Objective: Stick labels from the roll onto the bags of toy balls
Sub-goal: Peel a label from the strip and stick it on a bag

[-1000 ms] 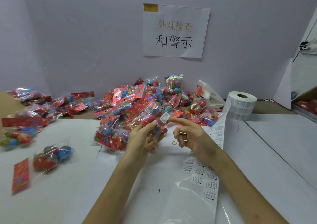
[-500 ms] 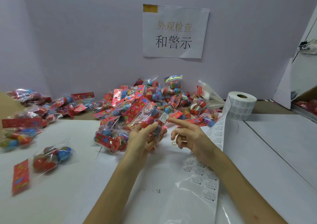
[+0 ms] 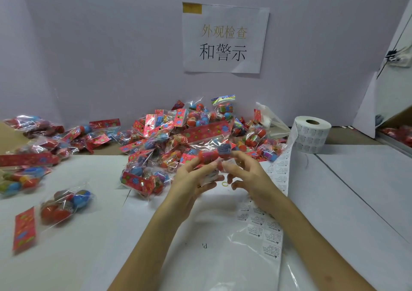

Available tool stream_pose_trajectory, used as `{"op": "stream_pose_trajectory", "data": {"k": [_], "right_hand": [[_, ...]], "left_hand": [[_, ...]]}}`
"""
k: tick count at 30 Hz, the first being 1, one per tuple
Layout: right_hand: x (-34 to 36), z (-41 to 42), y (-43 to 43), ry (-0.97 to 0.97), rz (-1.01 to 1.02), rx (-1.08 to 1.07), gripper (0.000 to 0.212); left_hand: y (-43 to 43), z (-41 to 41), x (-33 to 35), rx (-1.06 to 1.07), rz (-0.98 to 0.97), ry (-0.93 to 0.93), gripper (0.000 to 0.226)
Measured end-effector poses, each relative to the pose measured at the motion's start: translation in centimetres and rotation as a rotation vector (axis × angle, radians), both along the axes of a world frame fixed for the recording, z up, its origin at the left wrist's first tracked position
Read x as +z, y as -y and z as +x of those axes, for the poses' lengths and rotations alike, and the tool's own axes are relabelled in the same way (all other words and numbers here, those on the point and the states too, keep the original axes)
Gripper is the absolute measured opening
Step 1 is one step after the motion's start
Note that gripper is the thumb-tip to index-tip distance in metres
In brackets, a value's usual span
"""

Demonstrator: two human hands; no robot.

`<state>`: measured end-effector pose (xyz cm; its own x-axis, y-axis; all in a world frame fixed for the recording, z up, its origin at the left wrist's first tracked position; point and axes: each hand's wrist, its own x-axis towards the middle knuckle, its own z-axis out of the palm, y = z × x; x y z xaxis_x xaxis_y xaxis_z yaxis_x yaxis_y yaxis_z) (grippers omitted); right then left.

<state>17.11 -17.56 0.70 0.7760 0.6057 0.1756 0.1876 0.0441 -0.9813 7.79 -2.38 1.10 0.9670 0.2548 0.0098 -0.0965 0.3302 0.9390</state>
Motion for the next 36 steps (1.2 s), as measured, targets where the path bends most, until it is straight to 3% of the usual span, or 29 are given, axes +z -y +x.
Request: {"op": "stream_pose_trajectory", "data": {"k": [5,9,14,20,26,30,36], "right_hand": [[0.2,-0.3,0.0,0.083,0.013,-0.054,0.003],[0.1,-0.4,-0.4,0.126,0.007,-0.052,0.03],[-0.3,-0.2,-0.3,0.065,0.027,-0.033,0.014],[-0.4,0.0,-0.4,0.02,0.014,-0.015,0.021],[-0.9,0.2,-0.5,0.038,-0.047,0.026,0.012],[-0.8,-0.1,-0.4,0.019,-0.052,0.14,0.033],[-0.6,-0.3,-0.6,-0.046,-0.02,0.105,0.007]], "left_hand": [[0.3,0.1,-0.1,0.002,0.114,-0.022,0.033],[0.7,0.3,-0.5,0.049,0.189,-0.052,0.038],[0.9,0.6,-0.9,0.131,0.175,-0.036,0.031],[0.9,0.6,-1.0,0.17,0.122,-0.032,0.019],[1.0,0.8,-1.5,0.22,0.107,-0.047,0.025],[0.8,0.9,-1.8,0.329,0.145,-0.033,0.033],[0.6,1.0,-2.0,0.314,0.187,-0.022,0.037]]}}
